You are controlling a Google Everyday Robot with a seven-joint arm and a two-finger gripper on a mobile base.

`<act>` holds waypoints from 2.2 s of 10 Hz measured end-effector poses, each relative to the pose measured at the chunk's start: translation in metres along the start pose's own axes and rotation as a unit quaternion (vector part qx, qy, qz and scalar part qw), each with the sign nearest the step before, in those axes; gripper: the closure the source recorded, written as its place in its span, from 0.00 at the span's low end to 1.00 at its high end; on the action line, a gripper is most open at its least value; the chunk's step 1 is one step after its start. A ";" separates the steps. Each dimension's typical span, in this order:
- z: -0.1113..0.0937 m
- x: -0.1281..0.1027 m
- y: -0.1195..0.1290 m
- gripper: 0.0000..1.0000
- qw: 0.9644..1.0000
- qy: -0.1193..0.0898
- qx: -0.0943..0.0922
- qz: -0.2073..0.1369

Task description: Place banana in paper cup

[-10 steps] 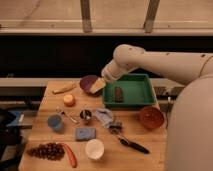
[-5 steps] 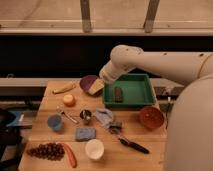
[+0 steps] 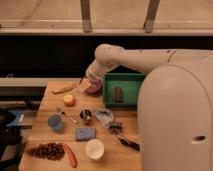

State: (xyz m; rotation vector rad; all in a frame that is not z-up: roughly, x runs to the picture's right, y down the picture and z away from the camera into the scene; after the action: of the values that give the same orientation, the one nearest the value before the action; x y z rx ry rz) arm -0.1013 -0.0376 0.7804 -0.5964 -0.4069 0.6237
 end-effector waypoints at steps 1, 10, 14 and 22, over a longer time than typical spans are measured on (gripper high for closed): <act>0.011 -0.007 0.001 0.20 1.000 -0.005 -0.014 -0.003; 0.026 -0.020 0.033 0.20 0.995 -0.063 -0.076 -0.025; 0.047 -0.026 0.024 0.20 0.996 -0.024 -0.076 -0.028; 0.079 -0.034 0.007 0.20 0.999 0.040 -0.012 -0.022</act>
State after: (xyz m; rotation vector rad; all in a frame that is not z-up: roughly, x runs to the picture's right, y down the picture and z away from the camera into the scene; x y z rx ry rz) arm -0.1706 -0.0237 0.8296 -0.6325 -0.3528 0.5519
